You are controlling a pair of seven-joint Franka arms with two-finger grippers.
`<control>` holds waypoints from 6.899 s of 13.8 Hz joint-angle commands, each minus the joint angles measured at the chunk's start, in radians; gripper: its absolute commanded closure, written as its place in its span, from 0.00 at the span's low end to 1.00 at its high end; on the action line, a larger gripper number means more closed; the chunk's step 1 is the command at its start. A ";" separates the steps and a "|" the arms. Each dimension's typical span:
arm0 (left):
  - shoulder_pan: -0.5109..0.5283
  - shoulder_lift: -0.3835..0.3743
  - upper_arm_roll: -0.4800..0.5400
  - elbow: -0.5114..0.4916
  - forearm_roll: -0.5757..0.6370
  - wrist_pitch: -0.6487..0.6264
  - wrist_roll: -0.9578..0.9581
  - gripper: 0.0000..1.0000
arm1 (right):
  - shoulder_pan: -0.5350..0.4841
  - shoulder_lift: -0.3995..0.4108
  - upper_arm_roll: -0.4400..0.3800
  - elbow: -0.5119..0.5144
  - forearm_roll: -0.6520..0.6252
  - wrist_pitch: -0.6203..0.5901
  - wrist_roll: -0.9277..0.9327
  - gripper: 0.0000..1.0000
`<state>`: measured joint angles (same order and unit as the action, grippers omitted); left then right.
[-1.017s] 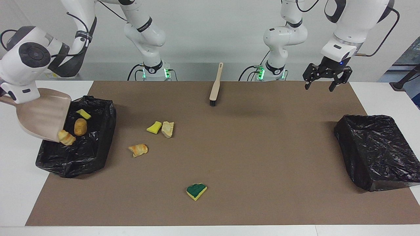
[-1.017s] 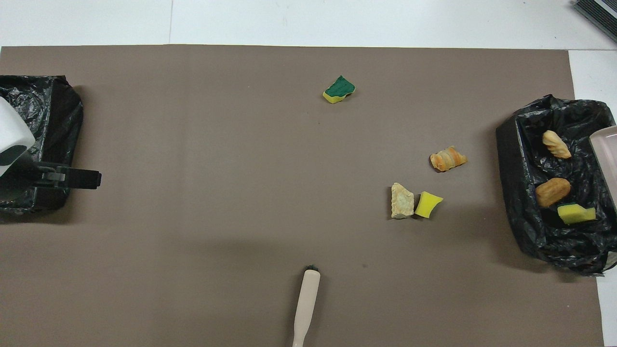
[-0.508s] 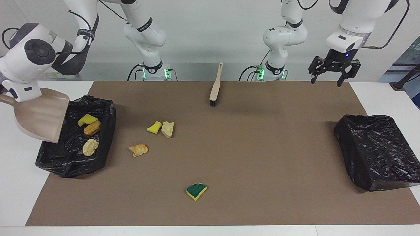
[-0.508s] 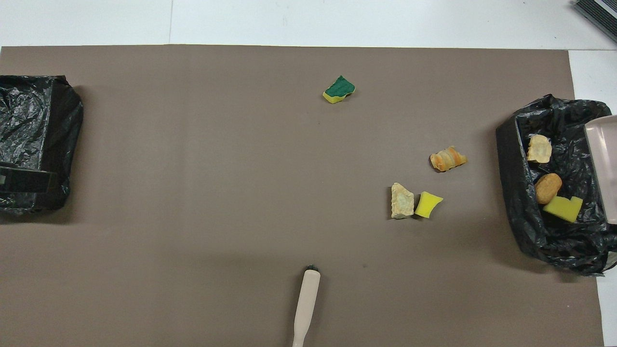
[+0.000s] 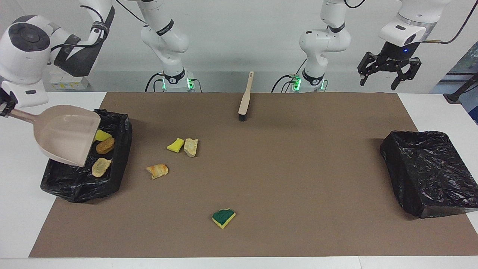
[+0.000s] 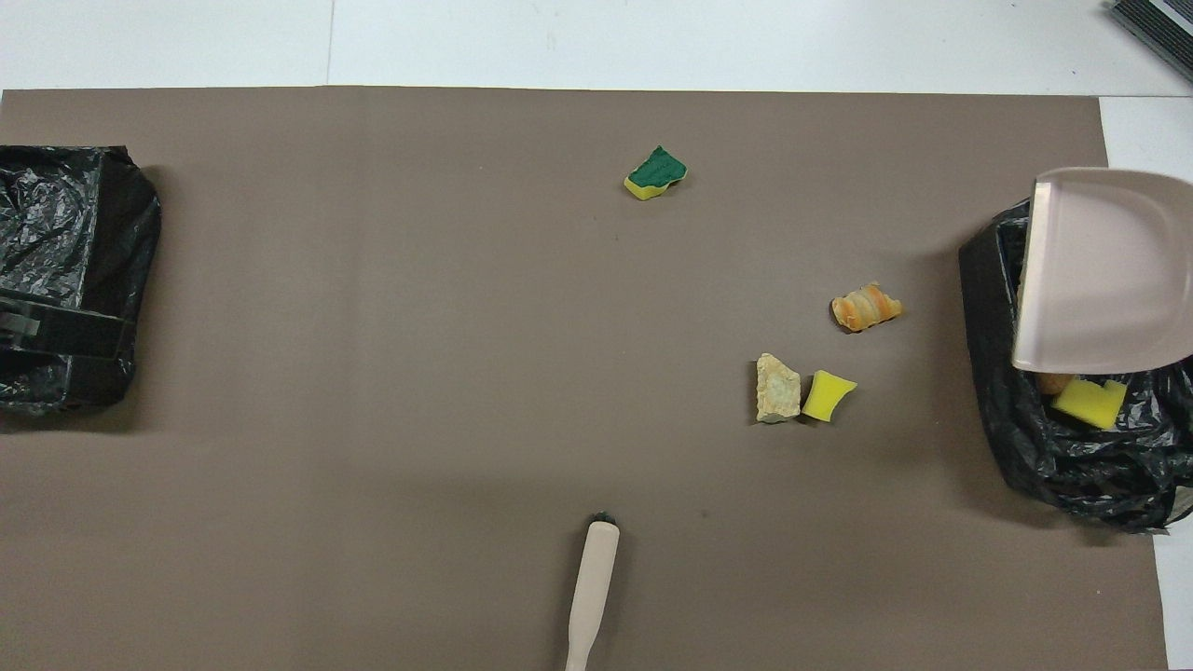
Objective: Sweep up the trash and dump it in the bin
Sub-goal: 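Tip the dustpan over the black bag with the right gripper, then bring the empty dustpan back to the table center with the right gripper, then release the dustpan and withdraw the right gripper, then grasp the brush with the right gripper and lift it toward the bag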
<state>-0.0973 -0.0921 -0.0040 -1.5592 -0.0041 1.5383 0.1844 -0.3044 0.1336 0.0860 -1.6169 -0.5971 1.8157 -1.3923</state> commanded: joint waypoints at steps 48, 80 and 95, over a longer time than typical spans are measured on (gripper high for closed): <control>0.013 -0.005 0.013 -0.009 0.023 -0.035 -0.013 0.00 | 0.798 0.108 0.008 -0.170 0.851 0.083 1.973 0.00; 0.014 -0.005 0.015 -0.007 0.023 -0.040 -0.006 0.00 | 1.240 -0.320 -0.006 -0.859 0.971 0.476 2.486 1.00; 0.016 -0.005 0.015 -0.007 0.023 -0.040 -0.006 0.00 | 0.521 -0.416 -0.005 -0.571 0.611 -0.187 1.674 1.00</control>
<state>-0.0856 -0.0800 0.0135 -1.5566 0.0026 1.5117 0.1815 0.3152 -0.3159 0.0672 -2.2106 0.0665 1.6498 0.3880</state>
